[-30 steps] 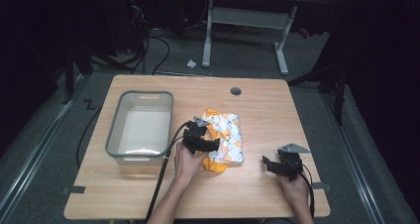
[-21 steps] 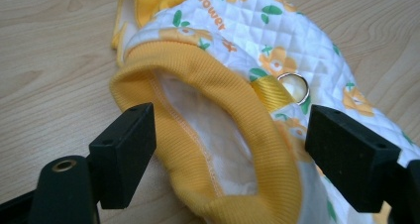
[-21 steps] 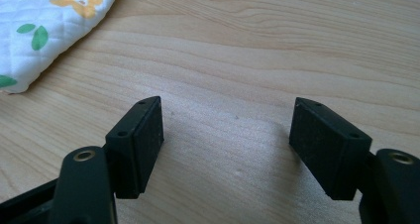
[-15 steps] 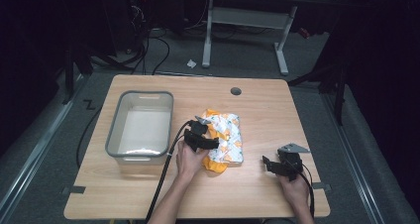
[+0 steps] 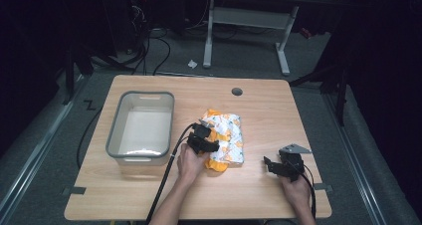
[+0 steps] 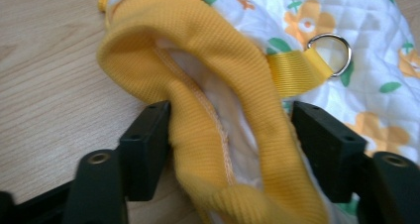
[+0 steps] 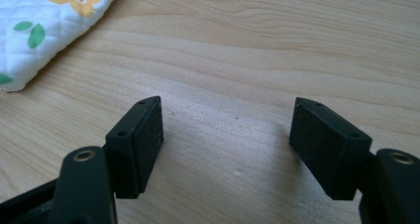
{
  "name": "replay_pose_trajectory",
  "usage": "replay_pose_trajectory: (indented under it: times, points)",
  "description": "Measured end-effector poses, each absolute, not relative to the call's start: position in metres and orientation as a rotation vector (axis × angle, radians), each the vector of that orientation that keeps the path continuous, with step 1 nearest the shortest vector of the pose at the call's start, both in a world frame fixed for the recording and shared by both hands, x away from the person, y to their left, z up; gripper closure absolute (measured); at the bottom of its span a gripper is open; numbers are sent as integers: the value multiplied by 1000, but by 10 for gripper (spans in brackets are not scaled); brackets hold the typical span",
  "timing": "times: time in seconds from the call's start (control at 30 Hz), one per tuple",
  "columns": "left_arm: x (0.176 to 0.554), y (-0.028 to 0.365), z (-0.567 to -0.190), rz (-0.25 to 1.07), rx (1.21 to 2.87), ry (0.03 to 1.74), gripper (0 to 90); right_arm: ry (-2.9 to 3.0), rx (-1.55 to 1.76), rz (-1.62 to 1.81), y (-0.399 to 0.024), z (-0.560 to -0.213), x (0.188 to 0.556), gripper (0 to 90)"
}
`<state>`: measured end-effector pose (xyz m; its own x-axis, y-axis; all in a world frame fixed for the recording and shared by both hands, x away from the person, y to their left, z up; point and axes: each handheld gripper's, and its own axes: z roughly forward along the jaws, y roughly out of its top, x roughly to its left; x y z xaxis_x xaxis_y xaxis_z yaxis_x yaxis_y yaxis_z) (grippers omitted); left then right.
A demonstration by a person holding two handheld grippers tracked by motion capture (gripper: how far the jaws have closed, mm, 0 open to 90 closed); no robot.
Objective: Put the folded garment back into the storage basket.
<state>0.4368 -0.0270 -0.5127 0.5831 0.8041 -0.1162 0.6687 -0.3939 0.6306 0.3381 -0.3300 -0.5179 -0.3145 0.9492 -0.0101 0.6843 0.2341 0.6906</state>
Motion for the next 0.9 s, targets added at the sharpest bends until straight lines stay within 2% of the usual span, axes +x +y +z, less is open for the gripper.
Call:
replay_pose_trajectory:
  times: [0.17, 0.2, 0.23, 0.33, 0.67, 0.9]
  points:
    - [436, -28, -511, 238, 2172, 1151, 578, 2083, 1498, 826, -330, -518, 338, 296]
    - [436, -29, -511, 227, 2176, 1146, 578, 2083, 1498, 826, -330, -518, 338, 295]
    - [436, -29, -510, 216, 2177, 1146, 627, 2083, 1497, 826, -330, -518, 338, 296]
    - [435, -30, -509, 209, 2177, 1147, 669, 2082, 1497, 826, -330, -518, 338, 296]
    - [432, -28, -503, 236, 2163, 1109, 726, 2084, 1497, 827, -330, -518, 338, 295]
    - [428, -27, -496, 222, 2139, 1094, 731, 2085, 1496, 827, -330, -518, 338, 294]
